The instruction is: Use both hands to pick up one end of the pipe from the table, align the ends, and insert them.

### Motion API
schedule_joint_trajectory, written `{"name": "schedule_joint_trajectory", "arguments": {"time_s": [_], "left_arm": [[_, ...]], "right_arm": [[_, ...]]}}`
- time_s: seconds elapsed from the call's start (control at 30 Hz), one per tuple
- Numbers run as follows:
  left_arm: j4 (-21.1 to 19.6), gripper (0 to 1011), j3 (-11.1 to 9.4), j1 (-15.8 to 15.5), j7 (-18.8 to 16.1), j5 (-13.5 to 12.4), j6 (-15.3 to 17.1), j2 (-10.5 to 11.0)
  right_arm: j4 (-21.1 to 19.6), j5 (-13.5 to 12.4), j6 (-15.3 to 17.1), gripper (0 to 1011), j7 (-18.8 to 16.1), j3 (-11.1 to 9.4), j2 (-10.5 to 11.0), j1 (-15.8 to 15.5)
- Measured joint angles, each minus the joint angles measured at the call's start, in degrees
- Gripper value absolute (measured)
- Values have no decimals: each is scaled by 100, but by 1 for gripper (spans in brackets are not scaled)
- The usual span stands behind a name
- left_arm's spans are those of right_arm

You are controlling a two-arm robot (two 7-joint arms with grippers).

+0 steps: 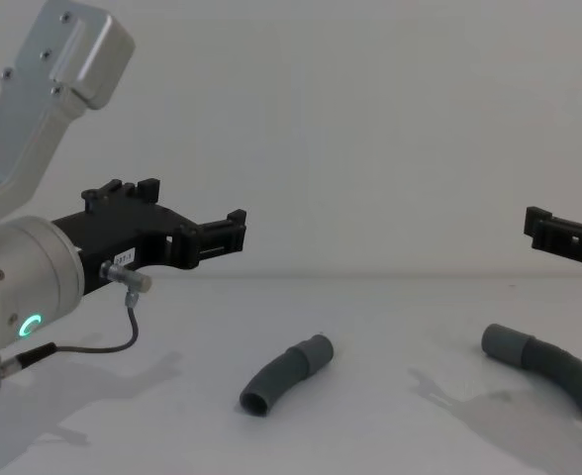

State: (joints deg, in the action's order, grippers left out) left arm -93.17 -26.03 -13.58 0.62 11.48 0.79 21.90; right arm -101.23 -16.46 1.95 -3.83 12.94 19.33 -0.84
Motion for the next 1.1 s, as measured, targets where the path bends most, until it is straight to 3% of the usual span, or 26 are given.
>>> {"name": "schedule_joint_trajectory", "arguments": {"time_s": [1.1], "left_arm": [[0,1001,0,0,0,0,0,0]], "right_arm": [[0,0,0,1001,0,0,0,0]]}}
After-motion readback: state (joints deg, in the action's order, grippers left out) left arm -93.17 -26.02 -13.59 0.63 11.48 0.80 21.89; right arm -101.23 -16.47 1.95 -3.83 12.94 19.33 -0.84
